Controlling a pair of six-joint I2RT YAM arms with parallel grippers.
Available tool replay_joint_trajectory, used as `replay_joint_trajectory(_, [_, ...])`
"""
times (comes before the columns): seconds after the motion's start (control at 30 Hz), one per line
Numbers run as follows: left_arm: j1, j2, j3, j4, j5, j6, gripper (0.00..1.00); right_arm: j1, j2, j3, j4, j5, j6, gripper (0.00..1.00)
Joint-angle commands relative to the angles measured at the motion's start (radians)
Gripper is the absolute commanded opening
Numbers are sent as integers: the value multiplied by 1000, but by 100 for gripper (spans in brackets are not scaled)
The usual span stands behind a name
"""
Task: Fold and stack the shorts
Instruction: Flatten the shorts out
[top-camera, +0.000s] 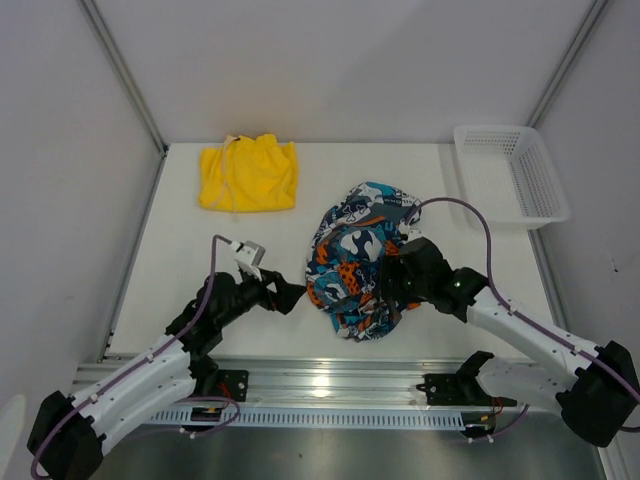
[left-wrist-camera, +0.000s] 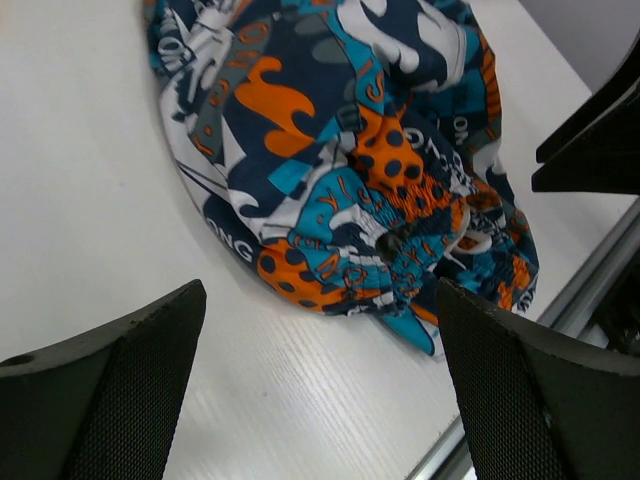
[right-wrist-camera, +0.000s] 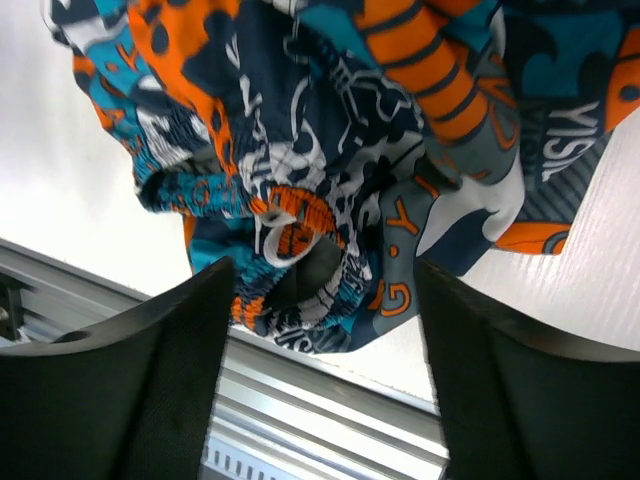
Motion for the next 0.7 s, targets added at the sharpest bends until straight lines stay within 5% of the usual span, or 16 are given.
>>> replay_joint_trajectory(0.0, [-43,68,33,83,62,39,97,39,-27,-43,103,84,16,70])
replay_joint_trajectory(0.13, [-109,161,65,86,33,54,95,79,27,-43,161,136,-11,54])
replay_joint_trajectory(0.3, [-245,295,128,51,-83,89,94,125,148,1,189,147,-56,53])
replay_joint_trajectory(0.53, [-281,458,202,23,-151,92,90,166,268,49,203,192,-59,50])
replay_joint_trajectory(0.63, [-284,521,237,3,-195,89,87,191,311,72,183,277,-42,35])
replay_joint_trajectory(0.67, [-284,533,260,-1,-213,89,87,196,315,74,186,297,-38,21])
